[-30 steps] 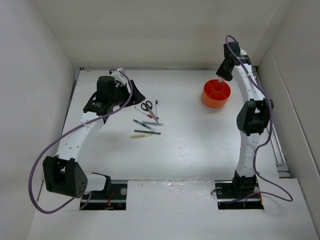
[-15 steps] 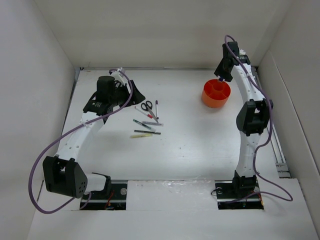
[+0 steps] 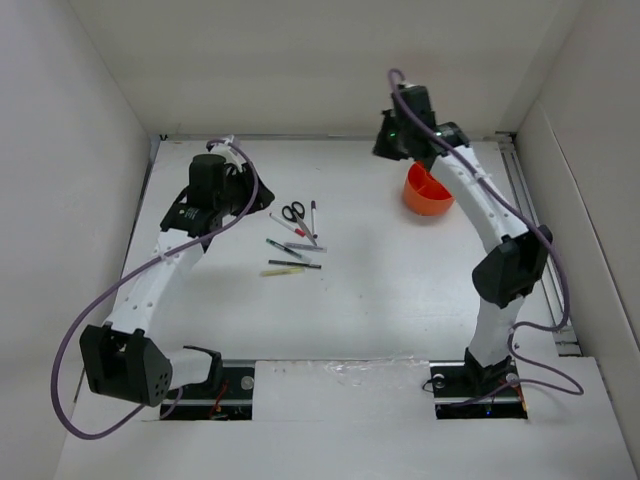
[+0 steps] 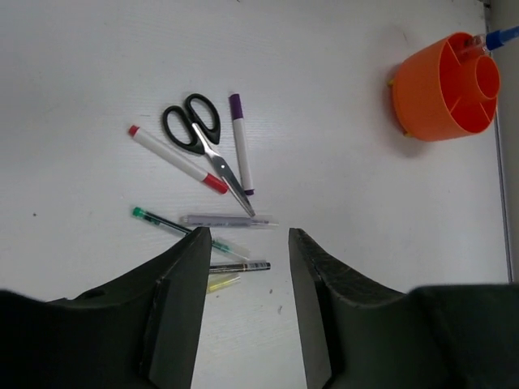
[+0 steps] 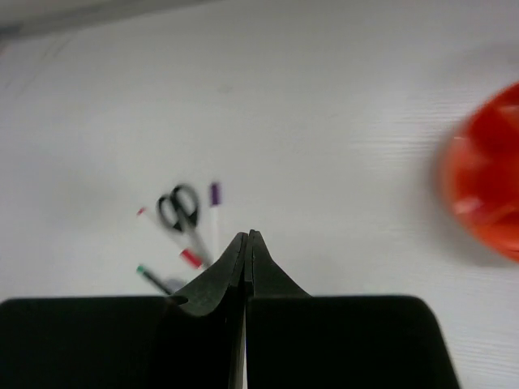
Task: Sort the stationery into containers
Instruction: Pick up the scissors from the center of the board.
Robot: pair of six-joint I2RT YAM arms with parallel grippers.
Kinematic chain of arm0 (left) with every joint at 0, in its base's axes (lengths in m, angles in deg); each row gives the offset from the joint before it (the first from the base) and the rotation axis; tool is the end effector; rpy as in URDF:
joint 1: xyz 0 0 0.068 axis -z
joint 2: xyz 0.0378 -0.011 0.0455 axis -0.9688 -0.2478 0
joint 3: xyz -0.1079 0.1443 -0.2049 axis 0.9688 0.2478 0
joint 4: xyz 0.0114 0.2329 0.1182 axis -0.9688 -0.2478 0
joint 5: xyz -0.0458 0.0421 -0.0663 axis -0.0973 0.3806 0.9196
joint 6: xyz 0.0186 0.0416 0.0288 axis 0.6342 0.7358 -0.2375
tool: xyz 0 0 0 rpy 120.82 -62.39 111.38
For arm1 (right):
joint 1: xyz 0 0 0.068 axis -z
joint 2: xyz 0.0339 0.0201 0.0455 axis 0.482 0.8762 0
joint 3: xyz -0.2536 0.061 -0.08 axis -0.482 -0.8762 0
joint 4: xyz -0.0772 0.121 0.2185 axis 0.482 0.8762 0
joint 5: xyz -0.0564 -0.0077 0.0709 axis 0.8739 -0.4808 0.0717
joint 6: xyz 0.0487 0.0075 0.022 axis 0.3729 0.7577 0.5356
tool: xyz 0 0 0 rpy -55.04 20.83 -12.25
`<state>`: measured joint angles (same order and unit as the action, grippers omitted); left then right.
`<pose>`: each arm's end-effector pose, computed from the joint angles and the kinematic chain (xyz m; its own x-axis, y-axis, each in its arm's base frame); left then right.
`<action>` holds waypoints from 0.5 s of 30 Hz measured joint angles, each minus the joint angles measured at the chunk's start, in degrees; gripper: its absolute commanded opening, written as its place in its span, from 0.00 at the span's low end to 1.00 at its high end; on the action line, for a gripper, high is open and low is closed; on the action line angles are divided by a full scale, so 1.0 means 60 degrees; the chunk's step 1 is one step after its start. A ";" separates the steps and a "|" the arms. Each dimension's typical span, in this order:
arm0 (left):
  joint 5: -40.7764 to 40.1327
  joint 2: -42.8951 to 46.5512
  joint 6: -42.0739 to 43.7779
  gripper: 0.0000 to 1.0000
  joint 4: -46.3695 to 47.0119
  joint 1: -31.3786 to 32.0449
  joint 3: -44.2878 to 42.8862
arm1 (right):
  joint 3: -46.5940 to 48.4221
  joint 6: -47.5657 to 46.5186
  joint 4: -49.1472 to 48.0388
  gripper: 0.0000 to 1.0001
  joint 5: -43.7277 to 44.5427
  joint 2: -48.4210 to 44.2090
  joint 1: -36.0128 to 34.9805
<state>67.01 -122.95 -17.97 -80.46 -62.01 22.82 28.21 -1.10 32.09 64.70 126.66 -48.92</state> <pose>0.2789 -0.0767 0.3497 -0.5276 -0.2675 -0.8063 0.2599 0.8528 -0.4530 0.4041 0.1432 0.3906 -0.6077 0.2844 -0.7415 0.0511 0.9457 0.3209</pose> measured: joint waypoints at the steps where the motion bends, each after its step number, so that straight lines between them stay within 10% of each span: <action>1: -0.0215 0.0109 -0.0036 0.37 -0.0098 -0.0022 0.0000 | -0.0149 -0.0069 -0.0186 0.00 -0.0160 -0.0015 -0.0506; 15: -0.1042 0.1708 -0.0922 0.34 -0.0590 -0.0463 0.0091 | 0.2393 -0.0492 0.0047 0.33 -0.1129 0.4881 -0.2943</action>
<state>60.76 -112.70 -23.50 -84.00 -64.78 23.36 42.57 -4.05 32.37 57.93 155.94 -66.58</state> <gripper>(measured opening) 0.347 0.313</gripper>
